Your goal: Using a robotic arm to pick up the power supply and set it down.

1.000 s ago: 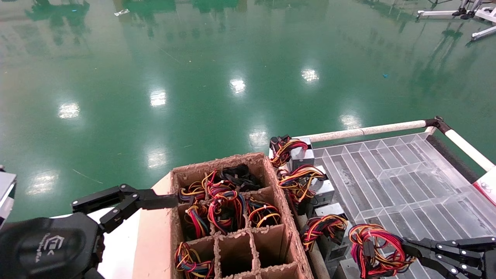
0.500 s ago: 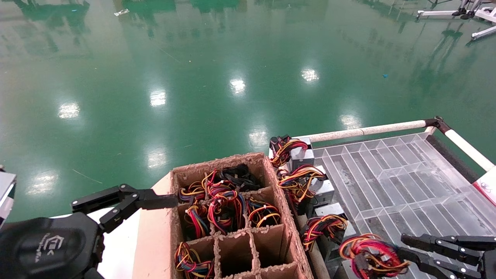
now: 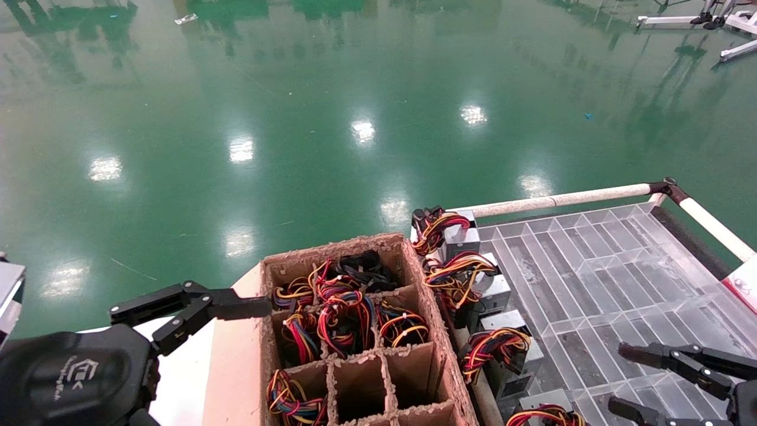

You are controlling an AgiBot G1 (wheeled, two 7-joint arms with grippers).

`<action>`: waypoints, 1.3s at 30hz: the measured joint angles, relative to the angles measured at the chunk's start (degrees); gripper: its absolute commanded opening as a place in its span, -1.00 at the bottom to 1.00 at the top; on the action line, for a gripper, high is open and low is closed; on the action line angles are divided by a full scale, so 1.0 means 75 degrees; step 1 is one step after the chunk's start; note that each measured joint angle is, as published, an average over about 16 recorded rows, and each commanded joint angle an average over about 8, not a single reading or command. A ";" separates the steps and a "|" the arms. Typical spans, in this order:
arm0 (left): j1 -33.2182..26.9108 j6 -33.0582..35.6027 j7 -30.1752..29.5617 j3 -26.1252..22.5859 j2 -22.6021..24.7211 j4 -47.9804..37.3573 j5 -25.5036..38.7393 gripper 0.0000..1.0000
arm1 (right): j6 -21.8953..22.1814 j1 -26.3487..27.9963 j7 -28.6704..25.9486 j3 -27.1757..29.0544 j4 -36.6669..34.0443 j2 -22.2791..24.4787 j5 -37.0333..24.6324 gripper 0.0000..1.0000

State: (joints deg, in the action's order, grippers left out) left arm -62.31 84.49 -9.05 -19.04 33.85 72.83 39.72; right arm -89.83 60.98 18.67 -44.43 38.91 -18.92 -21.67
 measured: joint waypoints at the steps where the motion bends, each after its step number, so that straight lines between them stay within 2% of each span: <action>1: 0.0000 0.0000 0.0000 0.0000 0.0000 0.0000 0.0000 1.00 | 0.0019 -0.0008 -0.0012 0.0006 0.0091 0.0027 0.0028 1.00; 17: 0.0000 -0.0001 0.0002 -0.0002 0.0000 -0.0004 -0.0002 1.00 | 0.0180 -0.0230 -0.0145 0.0314 0.1534 0.0437 0.0482 1.00; 39: -0.0001 -0.0001 0.0005 -0.0005 -0.0001 -0.0007 -0.0004 1.00 | 0.0306 -0.0136 -0.1425 0.1528 0.2657 -0.0431 -0.0585 1.00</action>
State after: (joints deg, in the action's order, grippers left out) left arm -62.32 84.48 -9.01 -19.08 33.84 72.79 39.69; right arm -87.53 59.97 7.99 -32.97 58.84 -22.15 -26.06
